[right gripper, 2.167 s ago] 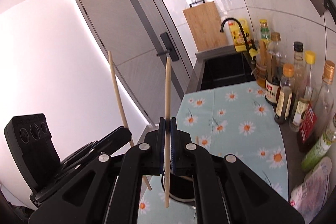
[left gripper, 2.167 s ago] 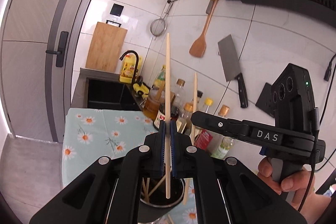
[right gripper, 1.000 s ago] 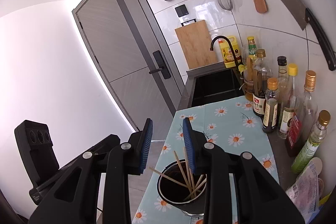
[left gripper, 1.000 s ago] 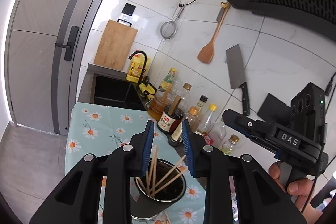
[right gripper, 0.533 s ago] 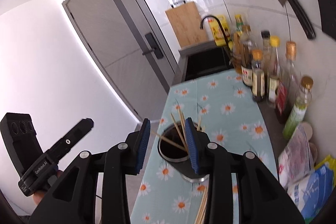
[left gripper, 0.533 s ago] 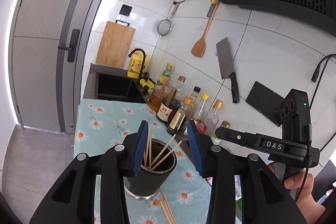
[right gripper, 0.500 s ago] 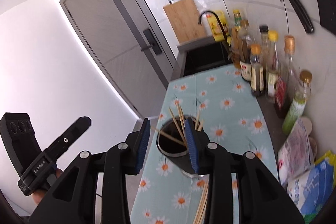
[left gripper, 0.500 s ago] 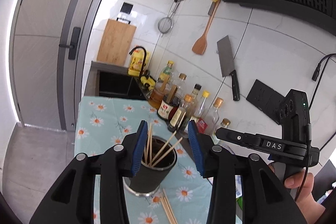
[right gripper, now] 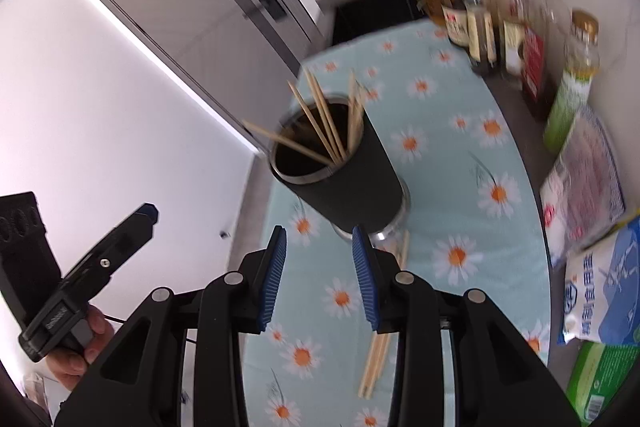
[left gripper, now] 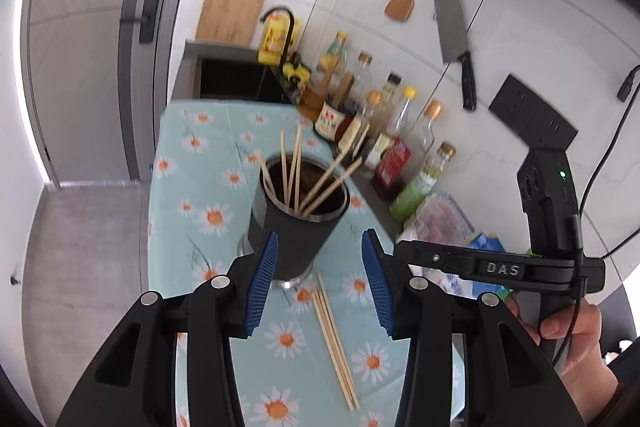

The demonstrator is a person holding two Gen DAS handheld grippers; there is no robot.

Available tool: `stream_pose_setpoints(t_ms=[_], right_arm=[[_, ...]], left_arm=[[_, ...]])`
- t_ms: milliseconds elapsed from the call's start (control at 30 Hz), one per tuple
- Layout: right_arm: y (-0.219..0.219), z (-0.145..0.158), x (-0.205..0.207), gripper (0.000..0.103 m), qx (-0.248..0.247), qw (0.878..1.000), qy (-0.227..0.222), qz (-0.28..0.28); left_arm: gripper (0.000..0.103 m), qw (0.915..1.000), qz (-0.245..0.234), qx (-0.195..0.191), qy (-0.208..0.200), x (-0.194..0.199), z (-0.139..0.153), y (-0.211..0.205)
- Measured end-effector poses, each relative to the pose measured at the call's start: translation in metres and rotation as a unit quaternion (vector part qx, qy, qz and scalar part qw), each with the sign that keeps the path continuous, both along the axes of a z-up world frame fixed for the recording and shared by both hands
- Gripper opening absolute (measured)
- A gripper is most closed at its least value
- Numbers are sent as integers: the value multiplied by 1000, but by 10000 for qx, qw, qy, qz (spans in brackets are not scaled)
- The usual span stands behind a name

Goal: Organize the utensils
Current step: 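Move both open tools back down to the chopsticks on the cloth, then grasp a chopstick with the right tool while the left tool grasps one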

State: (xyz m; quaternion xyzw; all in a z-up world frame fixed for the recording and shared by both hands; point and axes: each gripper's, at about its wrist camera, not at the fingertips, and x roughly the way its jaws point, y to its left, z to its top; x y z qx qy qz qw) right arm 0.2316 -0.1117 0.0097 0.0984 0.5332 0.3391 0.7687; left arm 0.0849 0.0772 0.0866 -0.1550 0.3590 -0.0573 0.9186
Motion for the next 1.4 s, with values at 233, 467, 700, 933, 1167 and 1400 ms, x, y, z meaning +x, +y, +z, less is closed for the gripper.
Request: stream_pose_setpoints(t_ms=[233,467,700,933,1167,1400], right_arm=[[14,-68,6,36,-513,9919,1152,141],[20,-118,14,36,-1066,9797,1700,-14],[28,-144,26,30,-1431,9715,1887,-105],[44,-160,31,20,-1776,9668,1839,-43],[59,-168,30,12,-2082,9625,1740,-36],[78,-172,25,12,-2444,9559,1626,-78]], left_arm=[[42,9957,-88,21,919,4,-51,-8],[42,9856,-179,-104,1680,4,-101,-17],[42,9784,-191,-257,2044,-4,-136,-18],[42,9740,-132,-421,2224,-11,-156,-9],[42,9729,-31,-518,2254,-15,-163,4],[42,9721,39,-623,2261,-17,-168,13]])
